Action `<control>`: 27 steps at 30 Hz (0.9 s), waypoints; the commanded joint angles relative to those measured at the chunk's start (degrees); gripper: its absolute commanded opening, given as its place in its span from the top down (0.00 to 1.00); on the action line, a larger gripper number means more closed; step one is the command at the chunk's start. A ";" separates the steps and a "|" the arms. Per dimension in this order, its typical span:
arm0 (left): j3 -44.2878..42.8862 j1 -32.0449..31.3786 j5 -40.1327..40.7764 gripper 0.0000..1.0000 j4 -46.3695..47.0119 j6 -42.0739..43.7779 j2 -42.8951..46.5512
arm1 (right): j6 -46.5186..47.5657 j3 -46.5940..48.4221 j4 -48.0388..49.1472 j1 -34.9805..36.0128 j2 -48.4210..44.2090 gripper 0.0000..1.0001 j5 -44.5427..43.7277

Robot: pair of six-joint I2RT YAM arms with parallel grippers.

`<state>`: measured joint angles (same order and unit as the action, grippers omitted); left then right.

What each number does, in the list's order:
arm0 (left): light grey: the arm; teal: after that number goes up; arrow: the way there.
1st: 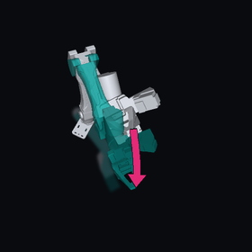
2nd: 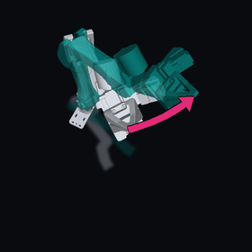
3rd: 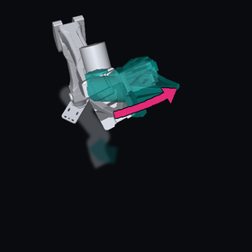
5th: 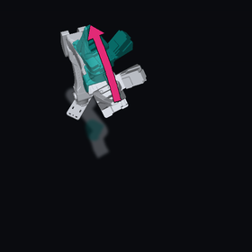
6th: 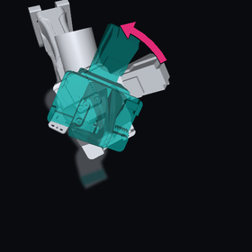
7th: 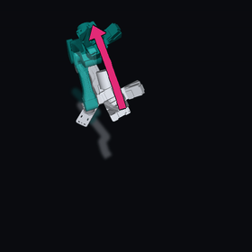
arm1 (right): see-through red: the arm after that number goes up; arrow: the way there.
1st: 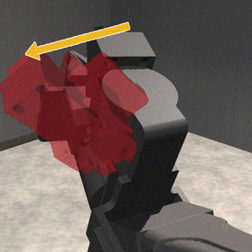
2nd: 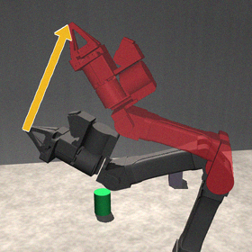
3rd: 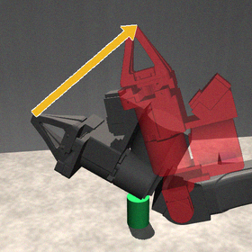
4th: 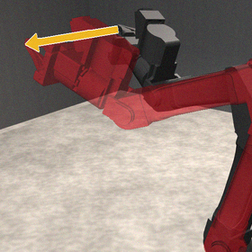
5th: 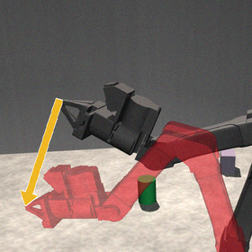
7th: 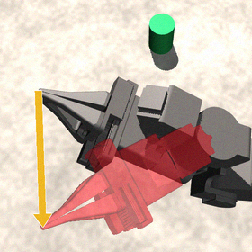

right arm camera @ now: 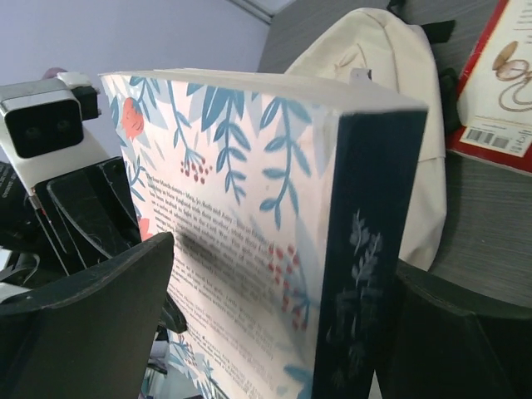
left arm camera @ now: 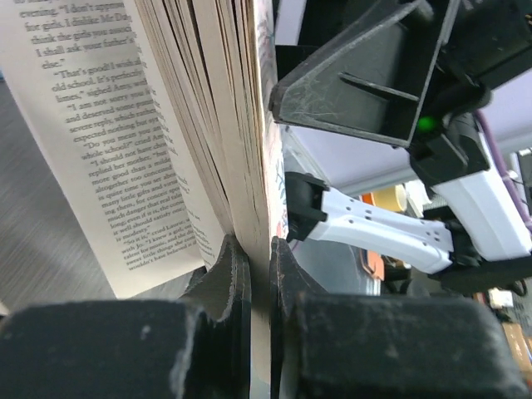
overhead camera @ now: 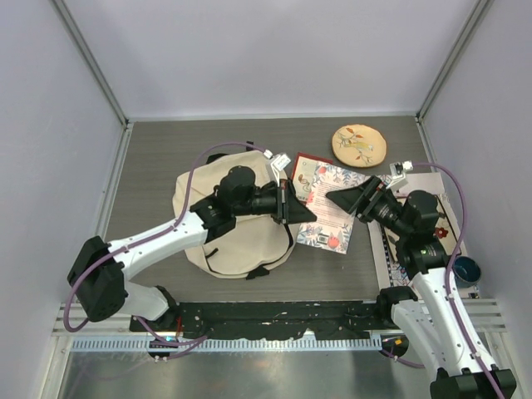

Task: Pack the student bag
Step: Pick up the book from the center of the board.

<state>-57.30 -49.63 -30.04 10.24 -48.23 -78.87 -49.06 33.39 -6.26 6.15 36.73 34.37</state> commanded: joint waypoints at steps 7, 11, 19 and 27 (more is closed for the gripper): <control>2.37 1.37 -7.31 1.00 17.18 -4.51 3.90 | -2.62 -1.04 8.63 0.35 -1.22 0.23 4.30; 2.54 1.64 -6.35 1.00 15.26 -3.54 4.16 | -2.89 -0.52 9.07 0.35 -2.27 0.51 3.95; 1.31 1.64 8.91 0.05 -3.99 3.93 8.02 | -4.02 -0.51 11.62 0.35 -2.98 0.94 5.44; 3.86 3.13 12.29 0.01 1.09 3.14 9.71 | -18.77 -4.47 32.79 0.35 -1.40 0.99 12.73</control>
<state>-53.71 -47.42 -20.38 8.03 -45.95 -69.25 -57.43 29.17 8.08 6.31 35.00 42.02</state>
